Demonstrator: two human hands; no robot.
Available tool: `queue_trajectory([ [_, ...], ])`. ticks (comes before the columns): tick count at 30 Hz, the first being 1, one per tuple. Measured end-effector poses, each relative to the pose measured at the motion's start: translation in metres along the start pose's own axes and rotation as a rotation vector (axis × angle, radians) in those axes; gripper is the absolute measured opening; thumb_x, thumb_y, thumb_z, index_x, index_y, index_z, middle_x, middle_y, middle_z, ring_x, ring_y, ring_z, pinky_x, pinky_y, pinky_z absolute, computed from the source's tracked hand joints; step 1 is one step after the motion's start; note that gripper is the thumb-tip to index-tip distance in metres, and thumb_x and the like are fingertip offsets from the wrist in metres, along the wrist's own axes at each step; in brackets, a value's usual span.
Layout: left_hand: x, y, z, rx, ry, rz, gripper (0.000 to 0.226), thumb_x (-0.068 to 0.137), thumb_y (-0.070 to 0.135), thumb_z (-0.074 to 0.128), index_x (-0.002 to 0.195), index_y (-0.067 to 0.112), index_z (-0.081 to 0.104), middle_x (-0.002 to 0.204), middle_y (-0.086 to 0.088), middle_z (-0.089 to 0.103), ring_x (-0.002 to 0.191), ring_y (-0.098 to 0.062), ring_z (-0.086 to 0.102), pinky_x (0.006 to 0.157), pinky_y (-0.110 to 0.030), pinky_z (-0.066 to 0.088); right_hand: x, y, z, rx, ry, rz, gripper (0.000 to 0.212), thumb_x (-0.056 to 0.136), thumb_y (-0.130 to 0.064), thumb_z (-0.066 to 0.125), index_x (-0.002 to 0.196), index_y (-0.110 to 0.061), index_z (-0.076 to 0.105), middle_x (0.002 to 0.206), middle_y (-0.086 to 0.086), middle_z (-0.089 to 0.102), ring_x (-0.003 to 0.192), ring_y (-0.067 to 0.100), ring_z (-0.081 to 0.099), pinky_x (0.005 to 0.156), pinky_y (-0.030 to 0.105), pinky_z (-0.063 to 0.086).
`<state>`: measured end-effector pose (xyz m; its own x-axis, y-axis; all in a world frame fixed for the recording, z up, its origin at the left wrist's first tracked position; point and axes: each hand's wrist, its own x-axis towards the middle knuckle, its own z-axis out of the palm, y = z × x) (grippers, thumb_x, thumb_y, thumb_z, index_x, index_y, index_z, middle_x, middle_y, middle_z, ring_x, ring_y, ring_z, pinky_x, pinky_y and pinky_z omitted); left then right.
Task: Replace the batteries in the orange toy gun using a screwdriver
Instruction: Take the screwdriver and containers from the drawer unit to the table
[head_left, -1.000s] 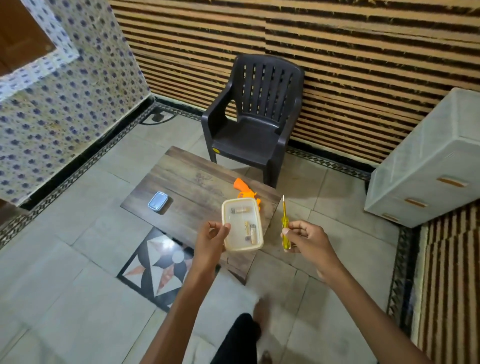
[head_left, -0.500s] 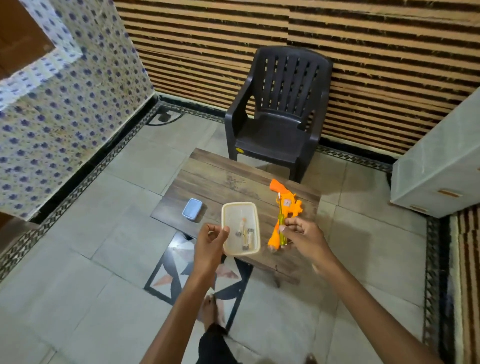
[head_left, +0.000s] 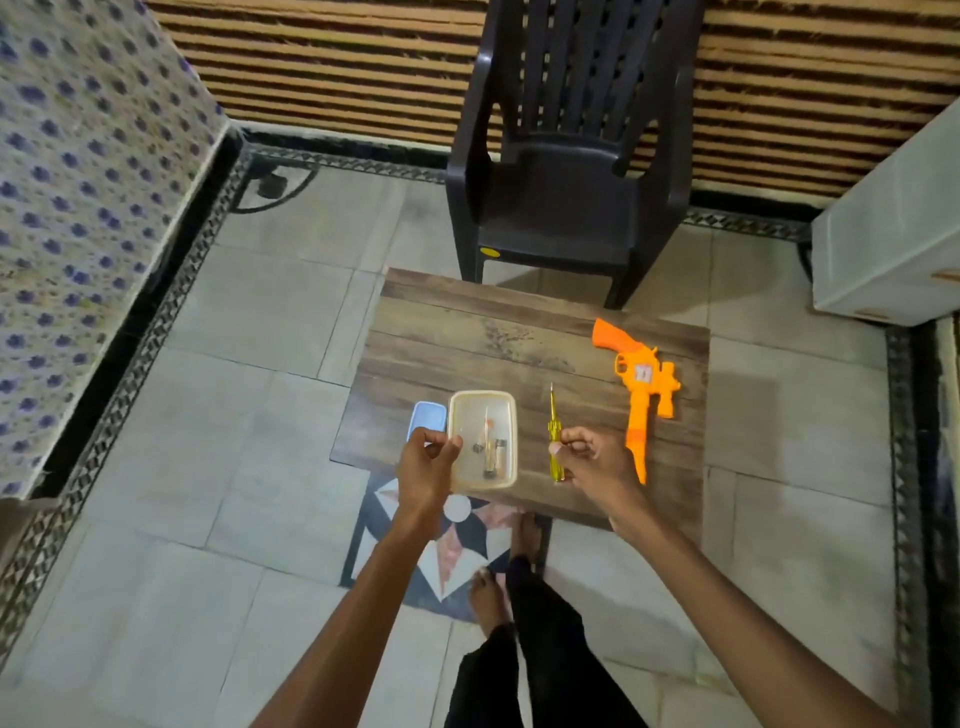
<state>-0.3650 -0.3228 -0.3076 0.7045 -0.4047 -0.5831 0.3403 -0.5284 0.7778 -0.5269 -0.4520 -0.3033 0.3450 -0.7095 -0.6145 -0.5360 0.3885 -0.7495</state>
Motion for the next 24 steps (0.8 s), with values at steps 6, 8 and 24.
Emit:
queue_trajectory([
  [6, 0.103, -0.013, 0.009, 0.051, 0.064, -0.014, 0.016, 0.092, 0.018, 0.068, 0.085, 0.015, 0.054, 0.095, -0.015, 0.068, 0.087, -0.028, 0.066, 0.071, -0.039, 0.059, 0.086, 0.008, 0.05, 0.036, -0.02, 0.067, 0.012, 0.092, -0.009, 0.067, 0.103, -0.006, 0.065, 0.091, 0.007, 0.062, 0.082, 0.016, 0.061, 0.062, 0.028, 0.061],
  [8, 0.14, -0.014, 0.013, 0.081, 0.073, 0.01, 0.015, 0.093, 0.016, 0.067, 0.09, 0.01, 0.053, 0.09, -0.008, 0.064, 0.077, -0.018, 0.061, 0.056, -0.019, 0.052, 0.118, 0.011, 0.067, 0.065, -0.01, 0.091, 0.011, 0.092, -0.008, 0.066, 0.102, -0.009, 0.064, 0.089, 0.004, 0.062, 0.08, 0.014, 0.062, 0.06, 0.025, 0.06],
  [24, 0.376, -0.058, 0.008, 0.292, 0.069, 0.081, 0.013, 0.09, 0.014, 0.071, 0.091, 0.007, 0.06, 0.088, -0.007, 0.068, 0.081, -0.019, 0.064, 0.065, -0.022, 0.05, 0.304, 0.069, 0.214, -0.003, 0.261, 0.217, 0.022, 0.079, -0.015, 0.077, 0.071, -0.028, 0.06, 0.069, -0.012, 0.064, 0.075, 0.018, 0.066, 0.078, 0.048, 0.059],
])
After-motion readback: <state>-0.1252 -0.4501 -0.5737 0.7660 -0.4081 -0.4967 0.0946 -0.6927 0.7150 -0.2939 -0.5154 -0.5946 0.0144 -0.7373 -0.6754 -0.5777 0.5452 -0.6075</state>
